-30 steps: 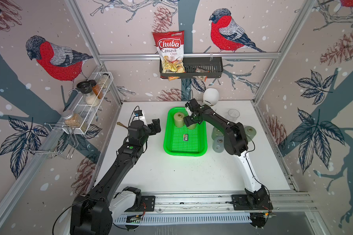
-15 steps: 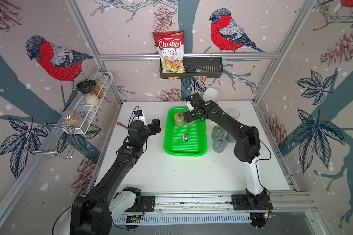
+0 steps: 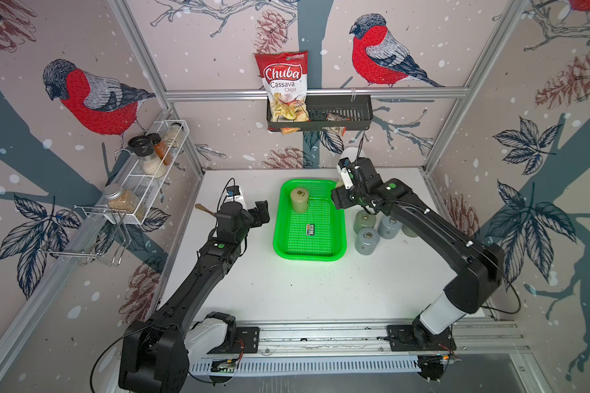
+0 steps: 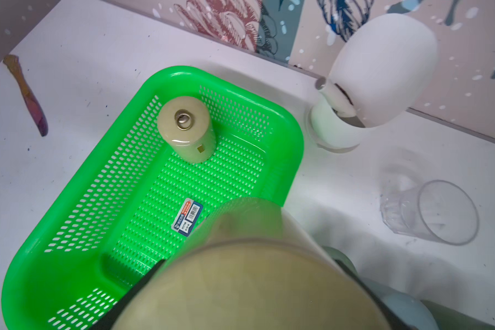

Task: Take the tea canister out of the basket
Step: Pick up the tea canister from the basket, then place the tea canister at the center of the board.

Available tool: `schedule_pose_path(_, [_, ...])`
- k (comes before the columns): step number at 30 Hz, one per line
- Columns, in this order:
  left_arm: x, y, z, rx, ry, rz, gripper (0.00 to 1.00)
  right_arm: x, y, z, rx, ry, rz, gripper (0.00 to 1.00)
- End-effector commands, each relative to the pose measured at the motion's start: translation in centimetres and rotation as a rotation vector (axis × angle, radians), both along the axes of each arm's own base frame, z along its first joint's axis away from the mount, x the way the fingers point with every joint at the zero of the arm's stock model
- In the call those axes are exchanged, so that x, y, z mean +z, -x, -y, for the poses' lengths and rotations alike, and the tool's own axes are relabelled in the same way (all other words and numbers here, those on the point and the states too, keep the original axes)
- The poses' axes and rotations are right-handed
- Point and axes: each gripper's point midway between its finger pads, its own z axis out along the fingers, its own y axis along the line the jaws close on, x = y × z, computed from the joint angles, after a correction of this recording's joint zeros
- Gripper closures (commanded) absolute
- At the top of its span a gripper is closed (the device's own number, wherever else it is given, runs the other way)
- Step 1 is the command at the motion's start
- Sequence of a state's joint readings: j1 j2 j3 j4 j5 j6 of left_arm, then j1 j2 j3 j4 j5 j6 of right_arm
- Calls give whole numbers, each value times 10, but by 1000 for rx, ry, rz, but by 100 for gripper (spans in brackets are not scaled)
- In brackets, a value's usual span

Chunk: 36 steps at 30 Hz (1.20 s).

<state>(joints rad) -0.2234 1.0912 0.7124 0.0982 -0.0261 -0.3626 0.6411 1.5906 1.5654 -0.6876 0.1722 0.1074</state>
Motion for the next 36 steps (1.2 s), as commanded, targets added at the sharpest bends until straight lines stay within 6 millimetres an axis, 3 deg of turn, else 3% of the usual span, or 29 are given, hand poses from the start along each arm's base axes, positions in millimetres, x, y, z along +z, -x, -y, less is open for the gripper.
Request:
schedule_pose_path(1, [7, -4, 2, -6, 13, 38, 3, 7, 1, 42, -130, 8, 54, 100])
schedule_pose_path(7, [-8, -8, 7, -20, 30, 17, 3, -19, 35, 136, -351, -34, 17, 100])
schedule_pose_path(11, [-10, -12, 10, -29, 37, 16, 3, -41, 54, 163, -438, -127, -8, 100])
schedule_pose_path(17, [-10, -14, 12, -35, 28, 13, 3, -90, 67, 182, -523, -89, -113, 100])
schedule_pose_path(24, [-10, -13, 10, -29, 16, 10, 3, -134, 66, 184, -546, -95, -180, 100])
schedule_pose_path(32, [-6, -15, 11, -34, 16, 14, 3, -146, 59, 186, -597, -128, -158, 100])
schedule_pose_path(36, [-5, -17, 11, -35, 14, 16, 3, -162, 60, 190, -617, -100, -178, 100])
